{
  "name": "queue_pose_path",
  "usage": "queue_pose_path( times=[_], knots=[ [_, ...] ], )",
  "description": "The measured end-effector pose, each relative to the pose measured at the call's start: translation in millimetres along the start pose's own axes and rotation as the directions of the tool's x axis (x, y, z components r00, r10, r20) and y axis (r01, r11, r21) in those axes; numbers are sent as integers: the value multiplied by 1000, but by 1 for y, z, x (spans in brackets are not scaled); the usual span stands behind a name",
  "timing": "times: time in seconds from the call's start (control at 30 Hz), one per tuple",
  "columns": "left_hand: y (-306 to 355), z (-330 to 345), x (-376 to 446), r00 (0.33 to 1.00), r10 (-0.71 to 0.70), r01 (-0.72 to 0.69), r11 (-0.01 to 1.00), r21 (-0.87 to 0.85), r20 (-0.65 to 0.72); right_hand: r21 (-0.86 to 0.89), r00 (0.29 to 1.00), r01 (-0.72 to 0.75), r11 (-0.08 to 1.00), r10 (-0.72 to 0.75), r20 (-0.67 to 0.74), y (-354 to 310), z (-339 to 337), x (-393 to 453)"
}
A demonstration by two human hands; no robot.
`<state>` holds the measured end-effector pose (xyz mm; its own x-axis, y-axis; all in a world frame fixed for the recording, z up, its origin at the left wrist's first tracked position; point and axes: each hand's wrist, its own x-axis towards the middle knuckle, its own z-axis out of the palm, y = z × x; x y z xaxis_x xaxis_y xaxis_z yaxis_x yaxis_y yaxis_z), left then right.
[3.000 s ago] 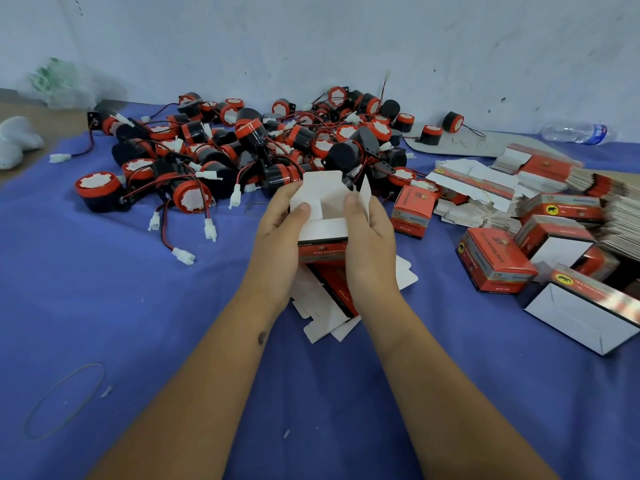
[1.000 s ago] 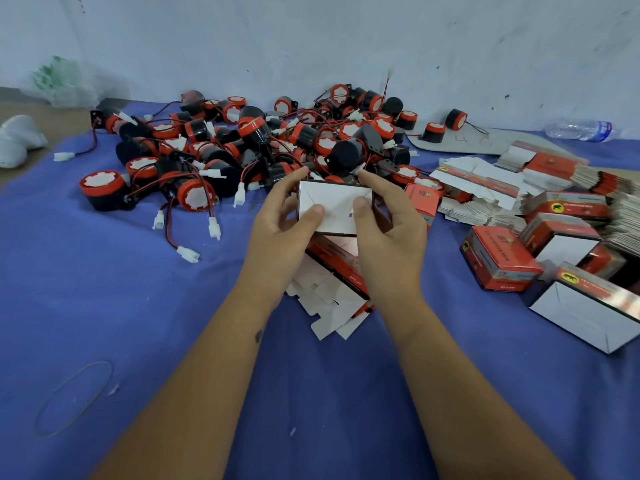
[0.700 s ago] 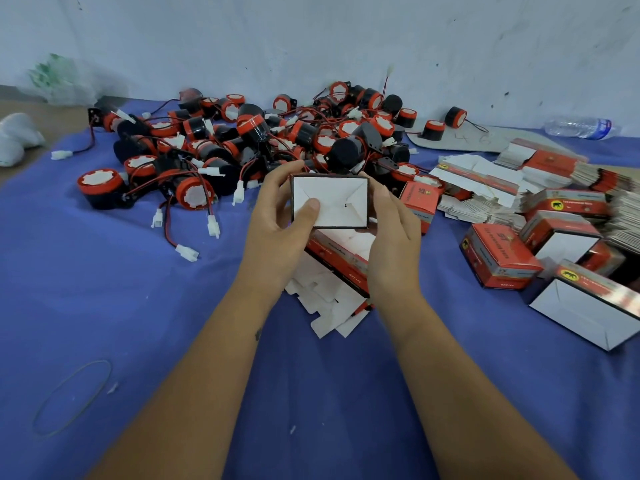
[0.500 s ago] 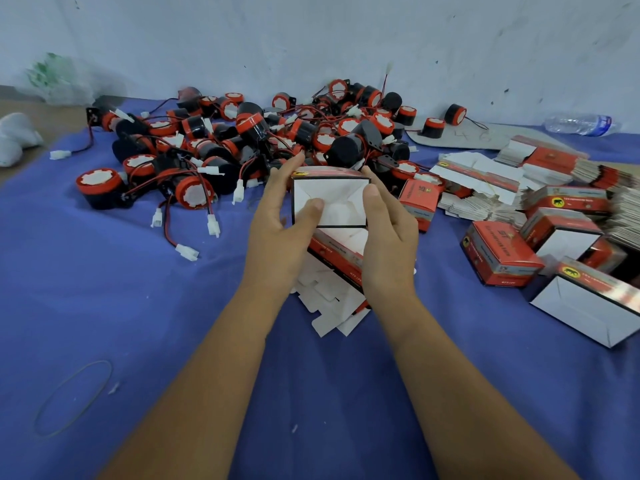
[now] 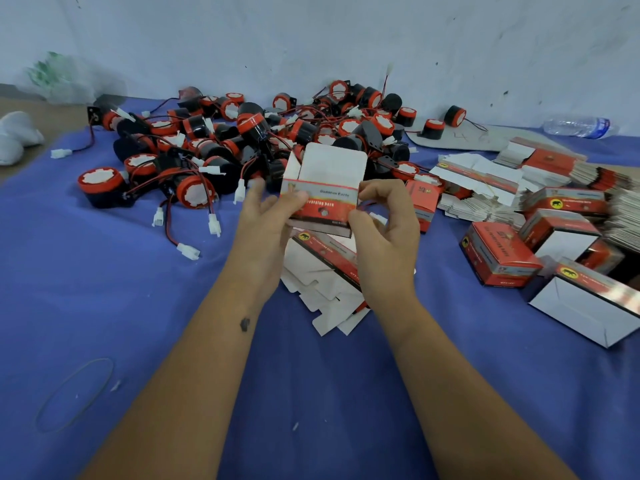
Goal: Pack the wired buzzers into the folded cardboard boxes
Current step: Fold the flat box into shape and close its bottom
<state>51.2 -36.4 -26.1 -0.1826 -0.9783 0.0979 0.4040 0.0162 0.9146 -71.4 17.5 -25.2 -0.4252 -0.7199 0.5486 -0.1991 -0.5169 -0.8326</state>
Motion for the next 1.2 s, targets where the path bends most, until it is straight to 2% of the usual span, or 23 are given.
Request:
queue_pose_path(
  times=[0.07,0.13,0.2,0.3,0.43,0.5,0.57,0.7,0.87,1.07,1.2],
  knots=[
    [3,-3,-1,994,-66,64,998,24,83,-61,1000,-19,998,21,21,2,-2,0],
    [2,-5,-1,995,-69,68,997,21,77,-108,999,-47,993,47,-10,5,-4,1],
    [-2,-8,3,998,18,-17,999,32,-53,-157,996,-61,986,51,-72,9,-7,3],
    [-5,-16,10,961,186,-165,980,113,-207,-198,979,-138,970,103,-176,15,-14,10],
    [-8,-26,16,907,223,-191,974,124,-358,-274,953,-245,930,178,-246,23,-21,19],
    [-9,-27,19,893,218,-169,973,154,-394,-328,953,-276,904,213,-214,26,-20,26],
    [-12,-28,22,876,231,-151,965,215,-423,-425,964,-264,866,234,-123,29,-16,38],
    [-15,-30,23,833,240,-135,962,237,-499,-671,959,-146,727,270,85,36,0,67],
    [-17,-27,23,835,279,-150,945,292,-475,-724,949,-136,676,299,101,53,15,91],
    [-18,-24,22,864,276,-136,933,333,-421,-729,921,-218,649,384,66,67,27,105],
    [-18,-22,21,880,281,-139,923,359,-383,-727,946,-192,659,322,42,62,28,106]
  ],
)
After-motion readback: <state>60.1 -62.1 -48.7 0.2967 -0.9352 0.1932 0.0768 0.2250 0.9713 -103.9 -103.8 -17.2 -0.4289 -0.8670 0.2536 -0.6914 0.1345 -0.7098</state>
